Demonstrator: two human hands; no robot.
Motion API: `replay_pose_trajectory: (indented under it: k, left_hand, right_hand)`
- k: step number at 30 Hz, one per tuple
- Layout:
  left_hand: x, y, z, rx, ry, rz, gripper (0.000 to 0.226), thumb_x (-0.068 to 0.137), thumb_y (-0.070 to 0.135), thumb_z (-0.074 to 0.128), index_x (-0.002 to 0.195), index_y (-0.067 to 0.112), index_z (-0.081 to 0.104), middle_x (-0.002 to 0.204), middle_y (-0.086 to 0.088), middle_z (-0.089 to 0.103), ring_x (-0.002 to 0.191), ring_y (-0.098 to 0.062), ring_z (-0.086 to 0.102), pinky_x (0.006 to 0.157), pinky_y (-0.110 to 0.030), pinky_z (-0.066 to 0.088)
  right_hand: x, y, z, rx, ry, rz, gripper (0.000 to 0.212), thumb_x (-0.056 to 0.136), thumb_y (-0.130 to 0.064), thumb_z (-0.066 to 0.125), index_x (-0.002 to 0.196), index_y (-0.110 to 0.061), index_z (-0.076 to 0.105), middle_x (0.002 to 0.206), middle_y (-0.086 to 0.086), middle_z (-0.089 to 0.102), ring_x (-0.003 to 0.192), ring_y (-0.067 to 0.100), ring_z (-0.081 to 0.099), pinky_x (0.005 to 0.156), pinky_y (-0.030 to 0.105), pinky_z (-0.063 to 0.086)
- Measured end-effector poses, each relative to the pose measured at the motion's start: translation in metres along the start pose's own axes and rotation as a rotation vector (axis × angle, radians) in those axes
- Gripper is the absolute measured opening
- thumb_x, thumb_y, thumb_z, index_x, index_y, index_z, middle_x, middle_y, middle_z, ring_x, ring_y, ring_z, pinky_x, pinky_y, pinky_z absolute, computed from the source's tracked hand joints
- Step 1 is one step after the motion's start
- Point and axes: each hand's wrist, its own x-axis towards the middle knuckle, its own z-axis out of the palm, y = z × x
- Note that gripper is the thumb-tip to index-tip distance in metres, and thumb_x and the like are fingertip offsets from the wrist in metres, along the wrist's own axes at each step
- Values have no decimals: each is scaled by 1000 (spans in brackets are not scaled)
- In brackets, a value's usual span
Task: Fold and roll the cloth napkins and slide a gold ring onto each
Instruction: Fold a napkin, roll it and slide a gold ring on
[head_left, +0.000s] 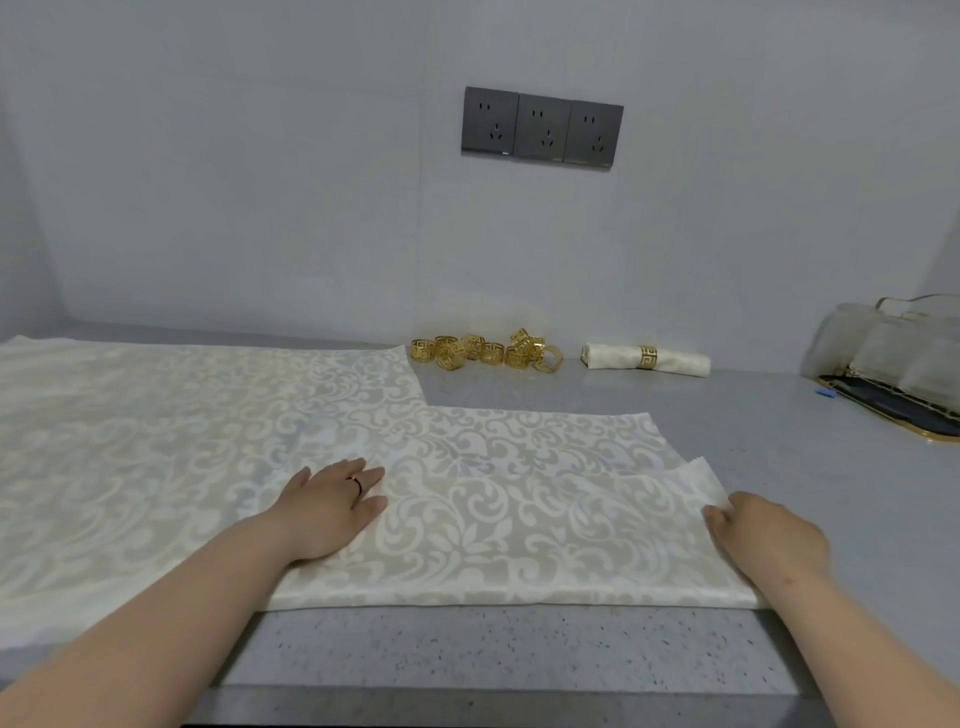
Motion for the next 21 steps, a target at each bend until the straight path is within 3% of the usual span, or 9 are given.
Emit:
replay_pose_trajectory:
  k: [3,5,7,10,13,15,21]
  left_hand:
    - [3,-13,-4,-21,30,-59,54,98,44,19,147,24,9,156,1,3,144,-14,3,115,-34,0]
    - [4,-28,-8,-18,73,-140,55,98,45,18,147,24,9,156,-1,2,144,-16,3,115,-35,2]
    - [3,-45,-12,-24,87,-214,55,98,45,16,147,23,7,156,-3,3,144,-17,3,115,-35,3]
    - [3,-57,-13,22,65,-259,55,98,45,13,148,21,6,156,-3,3,144,-18,3,115,-35,4]
    - [4,-58,-12,55,59,-247,54,99,43,11,148,22,5,156,-2,2,144,-17,1,115,-35,4]
    - [5,-59,-13,47,63,-239,53,99,43,10,148,22,5,156,-1,2,144,-15,0,115,-34,3]
    - [4,-75,-14,21,63,-197,52,99,42,12,147,23,7,156,4,2,144,-12,0,115,-31,2]
  right_hand:
    - [4,6,-1,-5,7,21,34,98,-38,28,70,-20,40,66,-8,44,71,14,48,63,25,33]
    - [4,9,-4,4,16,35,28,97,-39,29,89,-17,44,73,-6,50,78,17,52,73,28,34]
    - [4,8,-6,-59,47,50,33,96,-40,31,116,-16,41,102,1,58,100,21,54,86,30,36]
    - [4,-9,-6,-83,109,-52,51,96,-39,32,141,-16,23,144,7,34,133,24,31,108,32,25]
    - [-2,-47,1,159,-32,-339,59,96,-43,34,146,-18,17,155,3,13,143,19,10,115,30,10]
    - [-6,-71,8,174,-205,-474,59,97,-45,28,147,-22,7,156,0,2,144,16,1,116,28,3]
    - [6,-71,10,46,-347,-496,59,97,-49,17,147,-25,-2,156,-3,-5,144,13,-4,116,29,-1]
